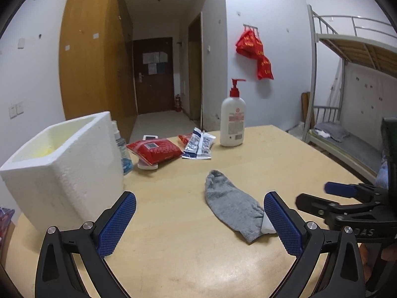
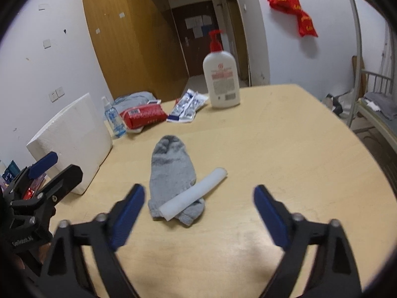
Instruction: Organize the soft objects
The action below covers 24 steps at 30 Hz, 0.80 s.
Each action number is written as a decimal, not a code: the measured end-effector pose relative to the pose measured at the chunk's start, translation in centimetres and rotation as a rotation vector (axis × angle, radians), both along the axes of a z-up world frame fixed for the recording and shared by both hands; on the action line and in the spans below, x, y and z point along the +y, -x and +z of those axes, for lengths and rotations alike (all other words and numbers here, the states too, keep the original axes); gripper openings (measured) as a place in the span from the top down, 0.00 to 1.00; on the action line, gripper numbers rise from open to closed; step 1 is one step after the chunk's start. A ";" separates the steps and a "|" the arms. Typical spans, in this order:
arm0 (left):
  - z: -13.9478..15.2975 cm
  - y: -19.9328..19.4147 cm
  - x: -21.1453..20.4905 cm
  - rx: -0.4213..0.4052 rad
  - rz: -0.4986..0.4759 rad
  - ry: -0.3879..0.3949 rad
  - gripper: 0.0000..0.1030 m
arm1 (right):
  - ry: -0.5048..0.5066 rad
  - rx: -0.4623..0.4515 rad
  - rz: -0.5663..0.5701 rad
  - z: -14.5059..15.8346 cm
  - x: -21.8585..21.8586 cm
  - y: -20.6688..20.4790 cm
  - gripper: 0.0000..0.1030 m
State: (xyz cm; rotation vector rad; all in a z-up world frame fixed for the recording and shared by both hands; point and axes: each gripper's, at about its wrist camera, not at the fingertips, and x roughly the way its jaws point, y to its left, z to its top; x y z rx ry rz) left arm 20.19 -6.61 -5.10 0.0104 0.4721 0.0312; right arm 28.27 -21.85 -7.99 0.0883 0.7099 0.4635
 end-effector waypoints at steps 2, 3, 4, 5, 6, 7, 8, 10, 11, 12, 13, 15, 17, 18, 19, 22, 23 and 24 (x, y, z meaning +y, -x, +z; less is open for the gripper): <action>-0.4 -0.9 0.0 0.027 -0.011 0.005 0.00 | -0.007 0.037 0.007 -0.5 0.1 -0.8 0.27; -0.7 -1.6 0.1 0.052 -0.022 0.023 0.00 | -0.003 0.043 0.006 -0.7 0.2 -1.0 0.27; -0.9 -2.1 0.2 0.066 -0.028 0.036 0.00 | -0.001 0.047 0.004 -0.8 0.3 -1.2 0.28; -1.2 -2.5 0.3 0.082 -0.035 0.049 0.00 | -0.004 0.056 0.005 -1.0 0.3 -1.5 0.28; -1.4 -3.0 0.5 0.097 -0.033 0.057 0.00 | -0.004 0.066 0.008 -1.2 0.4 -1.8 0.31; -1.8 -3.4 0.7 0.111 -0.026 0.063 0.00 | -0.003 0.080 0.008 -1.5 0.6 -2.2 0.34; -2.0 -3.7 1.0 0.120 -0.021 0.073 0.00 | 0.003 0.094 0.007 -1.7 0.7 -2.6 0.34; -2.3 -4.1 1.4 0.131 -0.015 0.097 0.00 | 0.006 0.116 0.012 -2.1 1.1 -3.1 0.34; -2.4 -4.2 1.5 0.135 -0.015 0.103 0.00 | 0.009 0.124 0.014 -2.3 1.4 -3.4 0.34; -2.6 -4.4 1.5 0.136 -0.016 0.107 0.00 | 0.008 0.129 0.015 -2.5 1.5 -3.6 0.34; -2.7 -4.6 1.5 0.136 -0.013 0.107 0.00 | 0.003 0.137 0.017 -2.7 1.7 -4.0 0.34; -3.0 -5.0 1.5 0.138 -0.005 0.101 0.00 | 0.008 0.150 0.020 -3.1 2.1 -4.4 0.38; -3.2 -5.6 1.5 0.158 -0.008 0.104 0.00 | 0.019 0.165 0.028 -3.5 2.5 -4.9 0.38; -3.5 -5.9 1.5 0.172 -0.012 0.109 0.00 | 0.017 0.169 0.028 -3.7 2.6 -5.0 0.38; -3.7 -6.1 1.4 0.185 -0.017 0.112 0.00 | 0.018 0.171 0.028 -3.8 2.7 -5.1 0.38; -4.1 -6.4 1.5 0.202 -0.021 0.115 0.00 | 0.024 0.174 0.019 -4.0 2.7 -5.3 0.38; -4.1 -6.5 1.8 0.206 -0.018 0.127 0.00 | 0.028 0.180 0.019 -4.1 2.7 -5.5 0.38; -4.2 -6.4 2.0 0.206 -0.019 0.143 0.00 | 0.032 0.184 0.014 -4.2 2.7 -5.5 0.38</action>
